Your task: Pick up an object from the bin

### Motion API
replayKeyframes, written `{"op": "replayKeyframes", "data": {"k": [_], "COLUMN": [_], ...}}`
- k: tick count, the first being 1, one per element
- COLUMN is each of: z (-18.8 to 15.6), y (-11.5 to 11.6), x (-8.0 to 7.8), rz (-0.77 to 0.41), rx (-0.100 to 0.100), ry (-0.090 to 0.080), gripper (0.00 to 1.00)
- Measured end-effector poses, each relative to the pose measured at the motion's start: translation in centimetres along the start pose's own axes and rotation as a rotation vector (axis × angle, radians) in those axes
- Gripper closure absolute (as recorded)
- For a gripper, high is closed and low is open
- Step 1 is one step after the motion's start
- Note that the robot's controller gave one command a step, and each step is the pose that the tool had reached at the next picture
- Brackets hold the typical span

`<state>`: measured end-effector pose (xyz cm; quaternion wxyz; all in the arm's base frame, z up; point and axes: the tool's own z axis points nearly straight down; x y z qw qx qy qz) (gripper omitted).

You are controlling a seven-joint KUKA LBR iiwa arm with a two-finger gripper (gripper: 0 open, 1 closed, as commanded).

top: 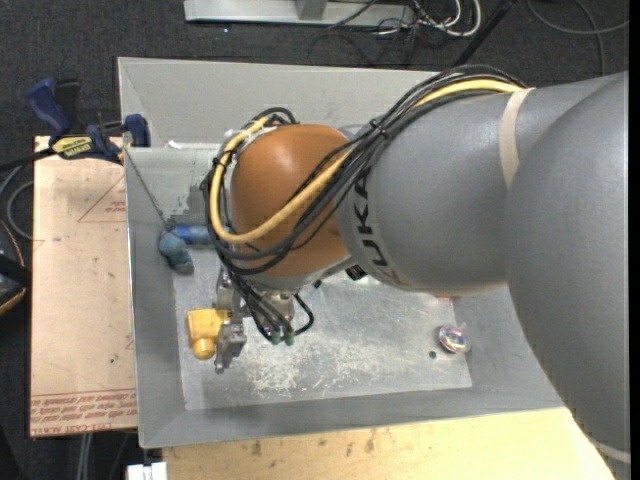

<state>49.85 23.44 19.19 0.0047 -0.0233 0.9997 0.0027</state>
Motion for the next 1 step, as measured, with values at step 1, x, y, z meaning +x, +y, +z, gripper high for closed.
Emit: {"op": "replayKeyframes", "data": {"k": [1], "z": [-8.74], "y": [-2.33], "x": [0.0], "rz": [-0.213], "rx": [0.002], "ry": [0.001], "gripper": [1.0]}}
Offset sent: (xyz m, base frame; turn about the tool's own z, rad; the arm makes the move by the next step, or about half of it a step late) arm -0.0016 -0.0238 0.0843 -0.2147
